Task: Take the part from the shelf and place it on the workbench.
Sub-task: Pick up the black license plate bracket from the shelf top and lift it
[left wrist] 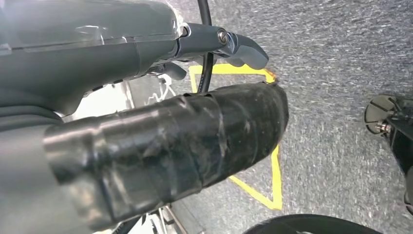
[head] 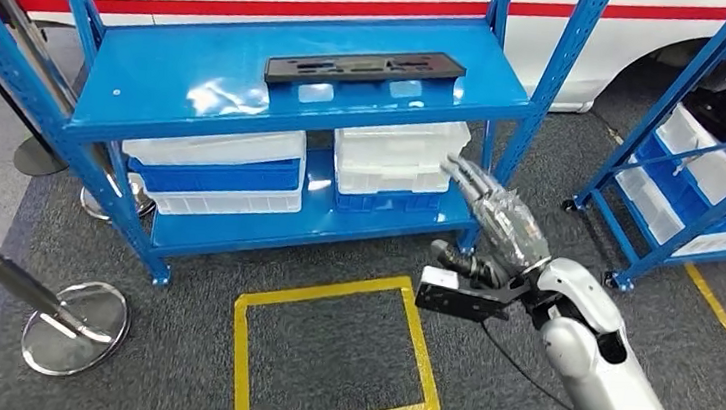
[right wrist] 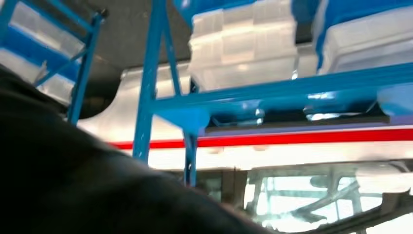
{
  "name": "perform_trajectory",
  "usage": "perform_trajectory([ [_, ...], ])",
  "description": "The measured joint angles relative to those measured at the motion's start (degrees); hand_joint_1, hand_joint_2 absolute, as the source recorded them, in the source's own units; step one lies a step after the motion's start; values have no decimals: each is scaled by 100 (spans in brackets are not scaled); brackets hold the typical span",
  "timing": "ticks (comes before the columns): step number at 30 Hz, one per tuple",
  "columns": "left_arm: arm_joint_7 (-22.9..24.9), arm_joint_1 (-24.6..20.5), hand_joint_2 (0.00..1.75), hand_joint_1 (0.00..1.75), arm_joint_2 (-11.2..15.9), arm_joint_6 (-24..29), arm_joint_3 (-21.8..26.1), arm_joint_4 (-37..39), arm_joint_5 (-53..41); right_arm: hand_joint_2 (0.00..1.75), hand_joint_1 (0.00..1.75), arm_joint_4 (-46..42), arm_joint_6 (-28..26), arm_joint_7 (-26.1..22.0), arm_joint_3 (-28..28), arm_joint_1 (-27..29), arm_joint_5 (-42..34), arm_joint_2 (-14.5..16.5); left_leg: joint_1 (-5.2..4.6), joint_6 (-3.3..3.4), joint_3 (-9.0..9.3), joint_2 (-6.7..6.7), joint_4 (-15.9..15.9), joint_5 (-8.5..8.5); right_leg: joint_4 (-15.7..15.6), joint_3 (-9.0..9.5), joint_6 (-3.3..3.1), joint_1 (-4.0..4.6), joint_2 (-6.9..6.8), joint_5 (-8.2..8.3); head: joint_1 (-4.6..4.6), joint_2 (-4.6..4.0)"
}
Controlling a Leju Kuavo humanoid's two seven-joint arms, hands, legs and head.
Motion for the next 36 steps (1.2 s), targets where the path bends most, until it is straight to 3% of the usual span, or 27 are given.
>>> perform_trajectory([
  [3,29,-48,0,0,22,1,-20,3,-1,0,0,-4,0,-9,-6,-24,-11,0,6,-76,-55,9,221,50,-61,126,-112,-11,35,-63,0,0],
  [5,52,-72,0,0,34,1,-26,3,-1,0,0,-6,2,-12,-5,-31,-17,1,20,-125,-400,13,816,55,-118,259,-176,-22,40,-128,1,0],
  [6,67,-78,0,0,35,-1,-28,3,-1,0,0,-5,6,-12,-4,-30,-22,2,24,-149,-649,13,1178,-45,-133,324,-196,-21,40,-176,0,0],
  [8,98,-80,0,0,35,-5,-29,3,-1,0,0,-5,23,-12,-2,-26,-37,2,28,-181,-1105,14,1656,-414,-141,452,-206,-20,47,-287,1,0],
  [9,111,-77,0,0,35,-8,-30,3,-1,0,0,-5,34,-12,-2,-25,-43,2,29,-182,-1233,14,1677,-530,-141,529,-204,-18,54,-348,1,0],
  [10,121,-72,0,0,36,-8,-31,3,-1,0,0,-5,47,-12,-2,-25,-50,2,28,-172,-1279,14,1532,-505,-141,614,-200,-15,62,-411,1,0],
  [11,132,-68,0,0,41,-8,-32,3,-1,0,0,-5,60,-12,-2,-26,-58,2,26,-150,-1259,14,1248,-309,-142,705,-192,-11,66,-476,1,0],
  [13,150,-56,0,0,67,-8,-34,7,-2,0,0,0,76,-12,1,-26,-89,3,-2,-74,-1172,8,575,364,-139,836,-161,-1,75,-604,2,0],
  [14,160,-51,0,0,82,-8,-35,9,-2,0,0,5,82,-12,3,-31,-108,4,-21,-33,-1132,4,358,609,-137,875,-131,4,85,-658,2,0],
  [15,168,-47,0,0,93,-9,-36,10,-3,0,0,9,88,-11,4,-32,-127,6,-38,5,-1117,-1,244,746,-136,907,-97,8,96,-692,2,0],
  [17,180,-50,0,0,99,-12,-38,10,-3,0,0,13,94,-12,-4,-46,-148,5,-33,66,-1036,-1,176,741,-117,960,-22,13,112,-706,0,0],
  [19,190,-54,0,0,97,-14,-39,11,-2,0,0,12,94,-15,-16,-62,-158,1,-8,123,-897,4,90,725,136,864,34,8,98,-685,3,0],
  [21,204,-62,0,0,98,-14,-39,11,-1,0,0,16,96,-15,-21,-70,-168,-2,2,166,-776,5,48,668,737,501,86,-1,78,-805,5,0],
  [22,210,-70,0,0,101,-13,-39,11,-1,0,0,20,98,-15,-21,-65,-174,-2,3,183,-729,2,45,622,1059,262,107,-3,73,-951,1,0],
  [24,217,-84,0,0,105,-12,-39,11,1,0,0,31,101,-14,-21,-49,-188,-2,-2,188,-605,-6,46,509,1374,-97,126,-6,65,-1193,1,0],
  [25,219,-85,0,0,107,-11,-39,11,1,0,0,33,102,-14,-22,-44,-198,-2,-4,184,-522,-9,47,445,1290,-161,122,-4,61,-1176,2,0],
  [26,221,-85,0,0,107,-12,-39,11,2,0,0,34,102,-14,-22,-43,-206,-3,-5,175,-427,-9,47,375,1049,-147,110,1,58,-1021,2,0],
  [28,224,-82,0,0,103,-13,-39,11,1,0,0,38,103,-15,-29,-37,-218,-14,-8,142,-271,-7,49,230,377,-31,43,29,49,-422,-1,0],
  [30,228,-96,0,0,98,-13,-39,11,1,0,0,44,111,-15,-42,-24,-221,-31,-19,82,-197,-15,49,118,5,35,-33,71,43,-62,-7,0],
  [34,241,-121,0,0,116,-13,-43,13,-7,0,0,27,113,-17,-96,-19,-222,-43,-38,-31,-188,-6,298,161,-153,266,-158,37,58,-105,-10,0],
  [36,253,-132,0,0,126,-14,-45,13,-14,0,0,27,109,-18,-110,1,-222,-49,-18,-86,-521,6,877,91,-231,431,-199,16,56,-166,-17,0],
])
